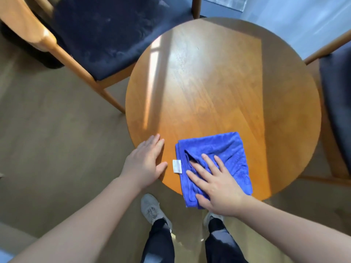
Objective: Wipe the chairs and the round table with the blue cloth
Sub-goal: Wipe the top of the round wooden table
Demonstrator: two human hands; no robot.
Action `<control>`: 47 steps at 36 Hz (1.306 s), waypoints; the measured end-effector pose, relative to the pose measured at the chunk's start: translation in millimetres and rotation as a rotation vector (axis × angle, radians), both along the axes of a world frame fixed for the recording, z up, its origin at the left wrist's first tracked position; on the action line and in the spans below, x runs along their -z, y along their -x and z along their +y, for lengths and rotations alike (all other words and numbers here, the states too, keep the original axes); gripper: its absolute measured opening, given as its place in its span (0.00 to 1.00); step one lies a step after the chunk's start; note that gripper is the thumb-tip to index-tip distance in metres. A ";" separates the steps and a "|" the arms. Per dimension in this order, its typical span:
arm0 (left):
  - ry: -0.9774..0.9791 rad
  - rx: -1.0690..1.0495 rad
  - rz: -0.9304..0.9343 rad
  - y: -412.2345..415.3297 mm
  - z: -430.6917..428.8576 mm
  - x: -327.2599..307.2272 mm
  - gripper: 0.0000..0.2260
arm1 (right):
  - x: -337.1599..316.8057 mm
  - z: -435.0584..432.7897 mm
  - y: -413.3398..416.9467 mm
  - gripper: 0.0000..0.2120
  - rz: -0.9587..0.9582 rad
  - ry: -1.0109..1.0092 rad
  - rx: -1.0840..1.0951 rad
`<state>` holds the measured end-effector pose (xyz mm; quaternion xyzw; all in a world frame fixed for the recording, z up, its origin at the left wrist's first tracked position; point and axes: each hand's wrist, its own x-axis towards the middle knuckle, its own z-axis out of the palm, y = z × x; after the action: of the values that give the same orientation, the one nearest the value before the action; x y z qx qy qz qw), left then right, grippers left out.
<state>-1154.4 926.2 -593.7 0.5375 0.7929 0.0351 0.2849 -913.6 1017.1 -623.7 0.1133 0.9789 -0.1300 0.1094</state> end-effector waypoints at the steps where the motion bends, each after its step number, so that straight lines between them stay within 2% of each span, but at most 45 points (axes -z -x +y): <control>1: -0.012 -0.025 0.015 3.8 -1.1 -1.9 0.30 | -0.4 0.9 -1.2 0.30 0.012 0.008 -0.032; 3: -0.019 -0.059 0.042 11.4 -3.0 -3.9 0.27 | -1.9 12.1 -1.5 0.30 0.050 0.021 -0.109; 5: -0.026 -0.087 0.051 17.5 -5.9 -4.5 0.26 | -2.6 26.2 0.8 0.34 0.050 0.004 -0.149; 9: -0.050 -0.121 0.045 26.7 -14.3 -4.8 0.24 | -2.8 29.3 16.5 0.41 -0.058 -0.026 -0.031; 20: -0.062 -0.194 0.064 51.5 -32.2 -2.5 0.23 | 2.7 41.1 96.5 0.37 0.004 -0.041 -0.045; 25: 0.007 -0.235 0.036 62.2 -34.7 2.7 0.27 | 2.2 51.2 127.7 0.37 0.007 -0.029 0.009; 32: 0.053 -0.306 -0.014 72.0 -19.9 7.1 0.31 | 3.4 45.8 114.3 0.35 0.068 -0.014 0.008; 43: 0.008 -0.161 0.013 67.5 -23.6 17.2 0.29 | 1.7 58.9 38.4 0.35 0.018 0.004 -0.128; 47: 0.029 -0.145 -0.076 58.3 -23.7 19.6 0.28 | 1.4 59.6 15.5 0.34 -0.003 -0.009 -0.161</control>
<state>-1212.8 902.5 -613.3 0.4727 0.8188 0.0646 0.3193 -929.1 1076.7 -625.0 0.0347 0.9853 -0.1161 0.1203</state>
